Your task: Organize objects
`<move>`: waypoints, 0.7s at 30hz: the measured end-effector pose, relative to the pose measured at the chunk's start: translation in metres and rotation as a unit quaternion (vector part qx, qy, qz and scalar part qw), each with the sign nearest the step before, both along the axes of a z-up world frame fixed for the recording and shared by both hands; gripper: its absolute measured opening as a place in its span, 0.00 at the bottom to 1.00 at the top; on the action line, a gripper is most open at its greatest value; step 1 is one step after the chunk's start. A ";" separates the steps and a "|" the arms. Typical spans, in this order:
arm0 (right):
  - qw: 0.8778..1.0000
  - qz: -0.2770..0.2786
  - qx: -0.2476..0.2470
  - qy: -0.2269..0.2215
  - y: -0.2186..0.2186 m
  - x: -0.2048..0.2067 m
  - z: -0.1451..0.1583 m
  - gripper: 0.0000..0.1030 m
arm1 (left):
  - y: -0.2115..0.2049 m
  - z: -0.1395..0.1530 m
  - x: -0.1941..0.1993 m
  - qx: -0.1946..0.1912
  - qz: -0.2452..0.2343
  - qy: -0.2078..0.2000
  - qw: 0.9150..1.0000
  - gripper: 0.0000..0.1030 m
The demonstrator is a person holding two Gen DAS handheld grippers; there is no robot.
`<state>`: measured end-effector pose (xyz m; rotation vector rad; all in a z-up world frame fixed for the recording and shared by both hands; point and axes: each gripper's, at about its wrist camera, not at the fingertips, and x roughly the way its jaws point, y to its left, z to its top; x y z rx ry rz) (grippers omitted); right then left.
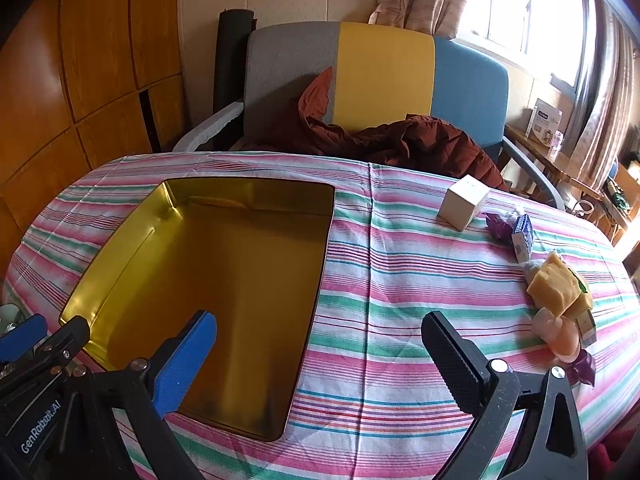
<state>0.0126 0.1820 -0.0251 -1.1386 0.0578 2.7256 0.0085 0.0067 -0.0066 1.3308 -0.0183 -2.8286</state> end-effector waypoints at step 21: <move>0.999 -0.033 -0.031 0.009 0.048 0.018 -0.002 1.00 | 0.027 -0.011 0.014 0.052 -0.063 -0.026 0.996 0.52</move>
